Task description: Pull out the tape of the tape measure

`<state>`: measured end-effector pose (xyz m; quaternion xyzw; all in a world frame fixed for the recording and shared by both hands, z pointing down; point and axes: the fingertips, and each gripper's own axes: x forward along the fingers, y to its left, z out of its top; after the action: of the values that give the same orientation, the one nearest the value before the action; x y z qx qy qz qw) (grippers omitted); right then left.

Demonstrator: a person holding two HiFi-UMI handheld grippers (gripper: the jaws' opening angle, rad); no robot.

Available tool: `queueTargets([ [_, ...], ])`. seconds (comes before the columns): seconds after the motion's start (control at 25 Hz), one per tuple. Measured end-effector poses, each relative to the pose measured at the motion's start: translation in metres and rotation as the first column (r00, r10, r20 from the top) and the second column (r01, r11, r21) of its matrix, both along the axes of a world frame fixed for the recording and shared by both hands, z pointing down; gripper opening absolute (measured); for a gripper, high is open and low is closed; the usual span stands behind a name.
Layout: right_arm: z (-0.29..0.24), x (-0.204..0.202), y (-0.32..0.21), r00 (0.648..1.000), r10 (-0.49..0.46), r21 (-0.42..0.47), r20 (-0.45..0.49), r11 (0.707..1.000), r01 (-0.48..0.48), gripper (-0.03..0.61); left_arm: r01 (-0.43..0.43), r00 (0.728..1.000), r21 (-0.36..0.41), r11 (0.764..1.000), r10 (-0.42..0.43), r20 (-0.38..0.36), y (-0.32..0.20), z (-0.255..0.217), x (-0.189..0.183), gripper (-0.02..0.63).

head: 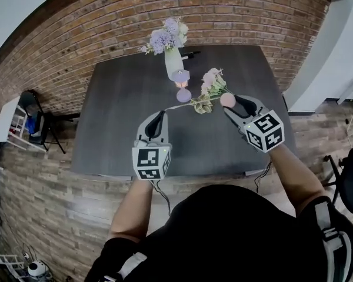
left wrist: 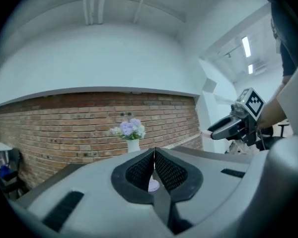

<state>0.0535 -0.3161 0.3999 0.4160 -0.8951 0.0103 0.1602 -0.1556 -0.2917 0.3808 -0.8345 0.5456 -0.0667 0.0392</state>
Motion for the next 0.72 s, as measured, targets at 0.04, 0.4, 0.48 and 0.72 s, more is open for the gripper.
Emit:
queueTargets([
  [0.04, -0.002, 0.01, -0.005, 1.0, 0.024, 0.005, 0.005, 1.0, -0.024, 0.202, 0.044, 0.999, 0.002, 0.999, -0.044, -0.019, -0.001, -0.002, -0.016, 0.014],
  [0.4, -0.009, 0.058, -0.025, 0.99, 0.131, 0.008, 0.042, 0.991, -0.132, 0.202, 0.241, 0.968, 0.001, 0.971, -0.24, -0.066, 0.003, -0.005, -0.083, 0.014],
  [0.48, -0.005, 0.053, -0.023, 0.992, 0.119, 0.002, 0.04, 0.993, -0.119, 0.202, 0.236, 0.97, -0.001, 0.972, -0.236, -0.062, 0.004, -0.002, -0.079, 0.014],
  [0.72, 0.006, 0.044, -0.016, 0.995, 0.093, -0.02, 0.036, 0.996, -0.092, 0.202, 0.23, 0.972, -0.005, 0.973, -0.23, -0.047, 0.006, 0.002, -0.072, 0.014],
])
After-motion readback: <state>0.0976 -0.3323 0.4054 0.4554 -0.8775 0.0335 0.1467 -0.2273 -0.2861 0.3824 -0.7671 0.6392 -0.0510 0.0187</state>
